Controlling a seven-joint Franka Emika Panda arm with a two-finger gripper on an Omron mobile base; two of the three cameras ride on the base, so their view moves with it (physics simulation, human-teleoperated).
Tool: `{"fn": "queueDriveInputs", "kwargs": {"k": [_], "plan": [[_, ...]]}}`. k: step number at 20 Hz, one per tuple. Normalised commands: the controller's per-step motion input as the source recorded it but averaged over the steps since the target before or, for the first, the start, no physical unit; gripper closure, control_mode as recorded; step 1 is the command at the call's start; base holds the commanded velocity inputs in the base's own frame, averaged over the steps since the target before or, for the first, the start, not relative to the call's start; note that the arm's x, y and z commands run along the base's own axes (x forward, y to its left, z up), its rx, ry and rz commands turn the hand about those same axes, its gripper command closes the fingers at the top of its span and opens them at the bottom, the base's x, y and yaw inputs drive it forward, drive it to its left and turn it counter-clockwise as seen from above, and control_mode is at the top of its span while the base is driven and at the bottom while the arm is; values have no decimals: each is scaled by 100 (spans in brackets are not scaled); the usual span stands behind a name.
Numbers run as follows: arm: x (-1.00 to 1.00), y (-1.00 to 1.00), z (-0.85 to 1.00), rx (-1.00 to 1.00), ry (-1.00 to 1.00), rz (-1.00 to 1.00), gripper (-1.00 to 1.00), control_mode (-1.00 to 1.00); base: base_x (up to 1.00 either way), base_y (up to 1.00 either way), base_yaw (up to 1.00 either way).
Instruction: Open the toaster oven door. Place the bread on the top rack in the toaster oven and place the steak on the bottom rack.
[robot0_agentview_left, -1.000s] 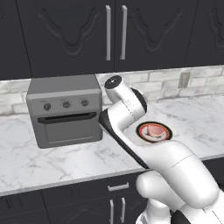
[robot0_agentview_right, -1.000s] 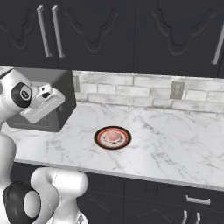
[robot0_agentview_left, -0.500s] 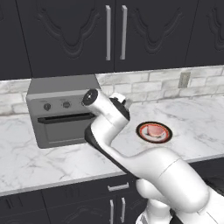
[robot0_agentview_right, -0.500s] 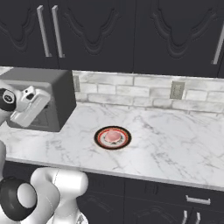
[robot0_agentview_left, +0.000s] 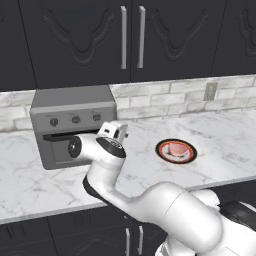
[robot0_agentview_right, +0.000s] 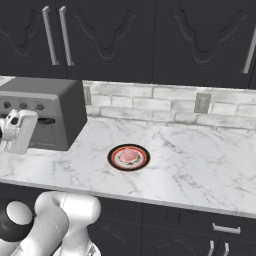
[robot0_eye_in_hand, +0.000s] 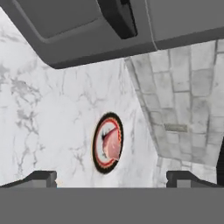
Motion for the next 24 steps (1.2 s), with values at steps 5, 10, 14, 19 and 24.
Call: {"fn": "queueDriveInputs", "kwargs": {"k": [5, 10, 14, 19, 24], "plan": [[11, 57, -10, -23, -1, 3, -100, -100, 0, 0, 0], [2, 38, 0, -13, -11, 18, -100, -100, 0, 0, 0], [13, 24, 0, -2, -18, 23, -100, -100, 0, 0, 0], [18, 16, -2, 0, -6, 23, -100, -100, 0, 0, 0], [15, 32, 0, 0, -3, 15, -100, -100, 0, 0, 0]]}}
